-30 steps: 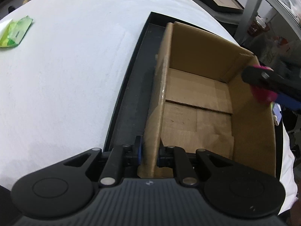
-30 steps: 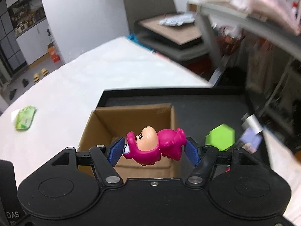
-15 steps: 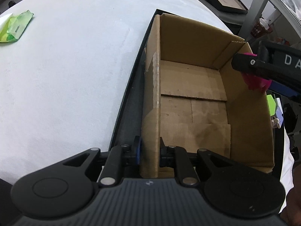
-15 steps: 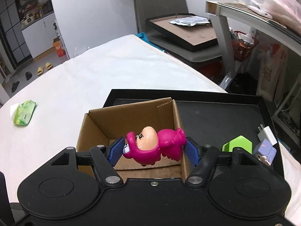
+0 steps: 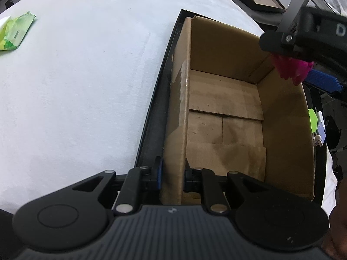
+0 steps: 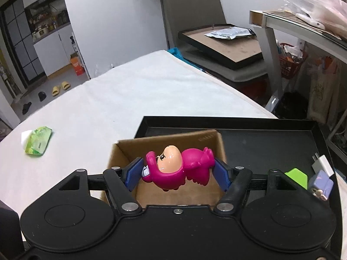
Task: Organize rigid objects
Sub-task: 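Lift the pink pig with the right tool and drop it into the box, then move the right tool to the brown-haired girl figure and grasp it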
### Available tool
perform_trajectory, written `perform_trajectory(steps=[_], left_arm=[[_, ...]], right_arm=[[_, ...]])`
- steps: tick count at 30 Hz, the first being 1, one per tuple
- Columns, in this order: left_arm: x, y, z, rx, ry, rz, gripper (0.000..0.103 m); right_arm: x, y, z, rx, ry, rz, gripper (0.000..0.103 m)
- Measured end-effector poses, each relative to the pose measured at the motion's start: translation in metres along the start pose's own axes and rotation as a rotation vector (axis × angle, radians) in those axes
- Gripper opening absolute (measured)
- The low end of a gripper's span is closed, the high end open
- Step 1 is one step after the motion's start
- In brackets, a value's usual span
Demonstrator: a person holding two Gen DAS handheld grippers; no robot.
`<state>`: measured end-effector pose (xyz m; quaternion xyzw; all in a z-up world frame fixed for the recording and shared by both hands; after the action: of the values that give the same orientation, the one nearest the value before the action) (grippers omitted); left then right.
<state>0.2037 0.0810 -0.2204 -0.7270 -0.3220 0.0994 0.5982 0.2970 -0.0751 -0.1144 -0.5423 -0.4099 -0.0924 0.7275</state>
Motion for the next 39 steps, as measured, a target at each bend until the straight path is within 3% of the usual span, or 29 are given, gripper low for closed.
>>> perform_trajectory(steps=[6,8,15,23,29,39], left_arm=[[0.001,0.003,-0.002,0.005,0.003,0.006,0.016],[0.001,0.002,-0.004,0.013,0.008,-0.002,0.016],[-0.001,0.001,-0.012,0.039,0.042,-0.013,0.017],[-0.002,-0.009,-0.02,0.066,0.071,-0.049,0.027],[-0.007,-0.014,-0.031,0.095,0.11,-0.071,0.028],[-0.015,-0.012,-0.044,0.19,0.131,-0.1,0.028]], right_arm=[[0.004,0.006,-0.003,0.119,0.069,0.009,0.072],[0.003,0.007,-0.004,0.128,0.077,0.017,0.086],[-0.005,0.002,-0.011,0.083,0.093,0.035,0.088],[-0.012,-0.022,-0.018,0.021,0.084,-0.007,0.092],[-0.02,-0.035,-0.03,-0.053,0.105,-0.031,0.094],[-0.042,-0.052,-0.064,-0.126,0.18,-0.034,0.094]])
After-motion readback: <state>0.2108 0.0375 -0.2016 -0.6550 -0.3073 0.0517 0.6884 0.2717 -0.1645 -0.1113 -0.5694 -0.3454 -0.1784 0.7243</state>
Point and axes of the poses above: each gripper's, at about its wrist camera, not at the fingertips, and y roughly the way its jaws point, z to its left, x to its top, the point moved 2 cm from there along y, roughly the way its jaws point, and after that the axes turned 10 degrees about -y, right-handed, at the moved point
